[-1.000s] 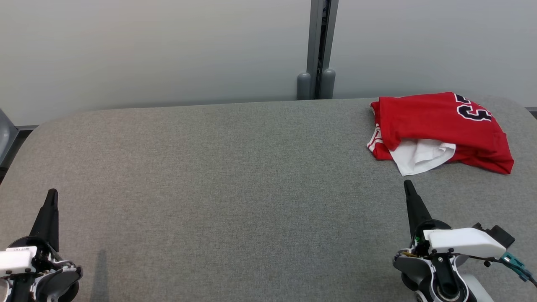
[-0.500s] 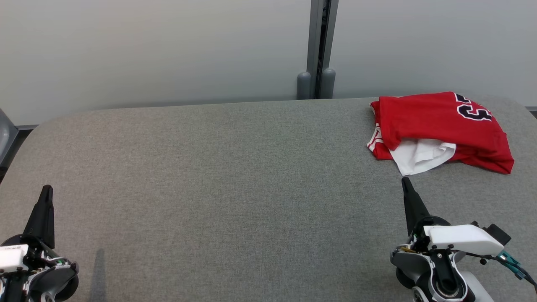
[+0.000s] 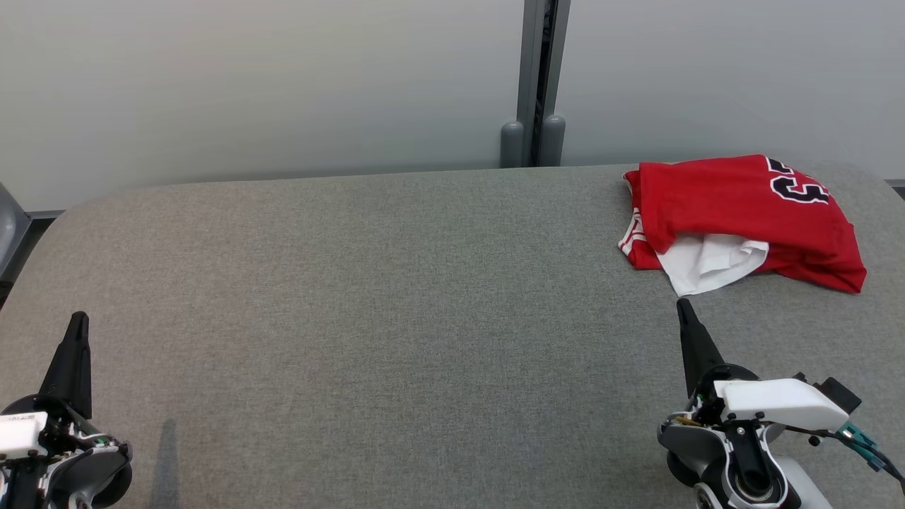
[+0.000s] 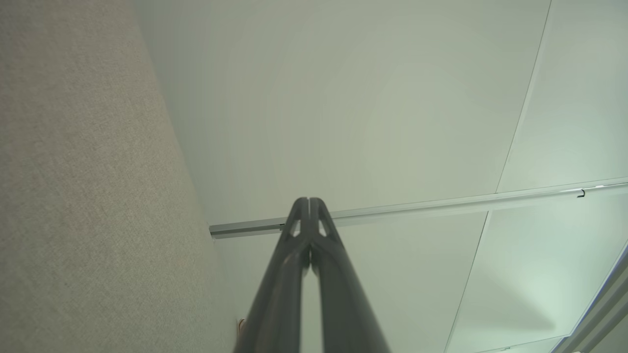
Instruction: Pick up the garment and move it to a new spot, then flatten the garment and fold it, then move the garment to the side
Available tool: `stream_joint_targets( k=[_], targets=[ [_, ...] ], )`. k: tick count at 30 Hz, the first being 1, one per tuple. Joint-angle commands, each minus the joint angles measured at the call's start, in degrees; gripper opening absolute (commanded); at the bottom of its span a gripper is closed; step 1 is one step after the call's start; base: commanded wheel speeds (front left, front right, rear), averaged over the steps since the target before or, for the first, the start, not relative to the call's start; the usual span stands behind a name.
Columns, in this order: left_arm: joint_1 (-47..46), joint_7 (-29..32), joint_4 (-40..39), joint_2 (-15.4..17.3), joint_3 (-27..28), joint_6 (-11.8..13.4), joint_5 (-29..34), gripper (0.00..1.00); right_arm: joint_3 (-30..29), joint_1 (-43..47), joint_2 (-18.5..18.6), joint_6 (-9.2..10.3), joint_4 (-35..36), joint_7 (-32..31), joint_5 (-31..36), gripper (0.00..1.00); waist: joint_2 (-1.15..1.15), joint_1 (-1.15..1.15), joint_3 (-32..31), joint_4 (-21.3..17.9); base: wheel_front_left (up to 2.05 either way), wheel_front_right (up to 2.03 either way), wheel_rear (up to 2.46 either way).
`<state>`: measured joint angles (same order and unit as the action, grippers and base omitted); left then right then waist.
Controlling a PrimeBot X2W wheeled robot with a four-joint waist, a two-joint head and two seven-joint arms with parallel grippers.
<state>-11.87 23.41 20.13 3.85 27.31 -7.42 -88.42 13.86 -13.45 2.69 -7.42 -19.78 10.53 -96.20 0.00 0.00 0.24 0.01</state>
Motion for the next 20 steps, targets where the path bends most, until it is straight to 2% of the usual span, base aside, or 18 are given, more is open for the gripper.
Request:
stream_joint_targets(
  k=[1,20],
  targets=[
    [-0.4,-0.1,-0.1,0.3,0.1,-0.1,-0.2,0.0,0.1,0.0,0.3,-0.12,-0.3,-0.3,0.0,0.0,0.0,0.0,0.0,0.0,0.0,0.0,0.0],
    [-0.4,-0.1,-0.1,0.4,0.0,-0.1,-0.3,0.0,0.1,0.0,0.3,-0.12,-0.3,-0.3,0.0,0.0,0.0,0.0,0.0,0.0,0.0,0.0,0.0]
  ],
)
